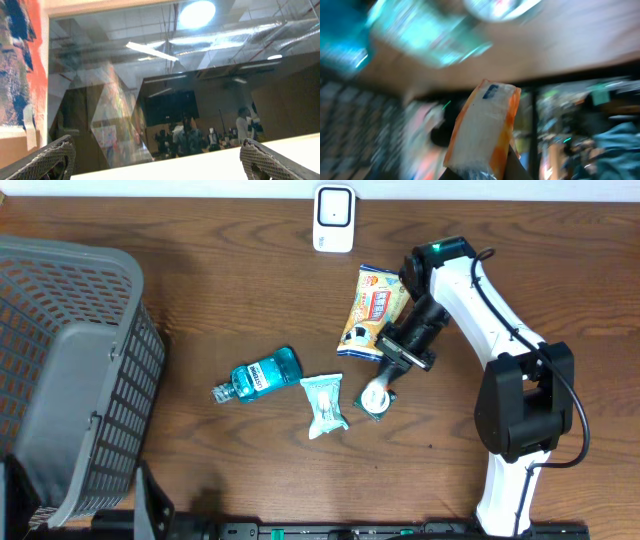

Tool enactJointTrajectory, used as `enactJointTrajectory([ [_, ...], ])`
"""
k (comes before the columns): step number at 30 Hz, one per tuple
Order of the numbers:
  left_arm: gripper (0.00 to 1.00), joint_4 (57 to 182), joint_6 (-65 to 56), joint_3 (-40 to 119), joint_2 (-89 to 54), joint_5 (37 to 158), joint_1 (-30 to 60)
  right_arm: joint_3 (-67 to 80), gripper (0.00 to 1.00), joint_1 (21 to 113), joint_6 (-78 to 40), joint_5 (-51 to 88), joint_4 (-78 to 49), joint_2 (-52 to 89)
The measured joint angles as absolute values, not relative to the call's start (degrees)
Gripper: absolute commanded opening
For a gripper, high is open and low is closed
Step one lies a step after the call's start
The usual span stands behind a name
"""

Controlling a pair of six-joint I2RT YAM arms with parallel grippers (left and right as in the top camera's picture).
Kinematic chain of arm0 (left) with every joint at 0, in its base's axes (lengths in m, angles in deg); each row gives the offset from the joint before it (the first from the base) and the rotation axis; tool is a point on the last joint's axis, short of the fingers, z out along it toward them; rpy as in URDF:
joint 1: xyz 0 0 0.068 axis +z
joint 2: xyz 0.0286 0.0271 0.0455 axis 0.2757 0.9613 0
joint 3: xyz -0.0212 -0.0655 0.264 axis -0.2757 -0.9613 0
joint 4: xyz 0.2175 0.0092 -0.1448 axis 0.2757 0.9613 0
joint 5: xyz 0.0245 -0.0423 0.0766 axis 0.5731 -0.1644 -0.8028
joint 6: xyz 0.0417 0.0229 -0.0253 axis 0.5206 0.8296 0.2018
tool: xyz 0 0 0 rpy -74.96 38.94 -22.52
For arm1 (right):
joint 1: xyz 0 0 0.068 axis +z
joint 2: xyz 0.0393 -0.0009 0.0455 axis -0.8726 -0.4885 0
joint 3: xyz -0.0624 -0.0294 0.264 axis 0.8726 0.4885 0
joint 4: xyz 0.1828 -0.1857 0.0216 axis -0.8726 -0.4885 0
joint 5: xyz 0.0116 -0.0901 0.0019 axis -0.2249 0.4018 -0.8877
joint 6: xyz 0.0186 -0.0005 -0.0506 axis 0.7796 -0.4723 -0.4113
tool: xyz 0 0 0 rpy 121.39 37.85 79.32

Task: Scan the item barcode
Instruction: 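Lift the orange tissue pack up with the right gripper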

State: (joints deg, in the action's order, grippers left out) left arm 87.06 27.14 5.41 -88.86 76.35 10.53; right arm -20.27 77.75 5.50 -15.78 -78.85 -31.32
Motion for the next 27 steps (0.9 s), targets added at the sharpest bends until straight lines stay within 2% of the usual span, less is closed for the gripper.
enactJointTrajectory([
  [7, 0.98, 90.56, 27.14, 1.08, -88.80, 76.35, 10.53, -20.25, 0.02, 77.80, 8.60, -36.83, -77.45, -31.32],
  [14, 0.98, 110.58, 27.10, -1.78, -87.18, 77.97, 10.53, -20.27, 0.02, 77.75, 21.80, -51.59, -66.70, -31.32],
  [17, 0.98, 113.72, 27.10, -4.84, -86.90, 81.09, 10.53, -20.23, 0.01, 77.71, 31.31, -55.50, -56.55, -31.32],
  [21, 0.98, 113.96, 27.10, -8.10, -86.85, 85.29, 10.53, -20.23, 0.02, 77.58, 38.46, -57.47, -42.94, -31.32],
  [25, 0.98, 115.25, 27.10, -9.08, -86.83, 87.04, 10.53, -20.25, 0.01, 77.49, 33.45, -53.86, -34.92, -31.32],
  [27, 0.98, 116.37, 27.10, -9.19, -86.83, 87.54, 10.53, -20.25, 0.01, 77.62, 23.68, -52.42, -34.76, -31.32],
])
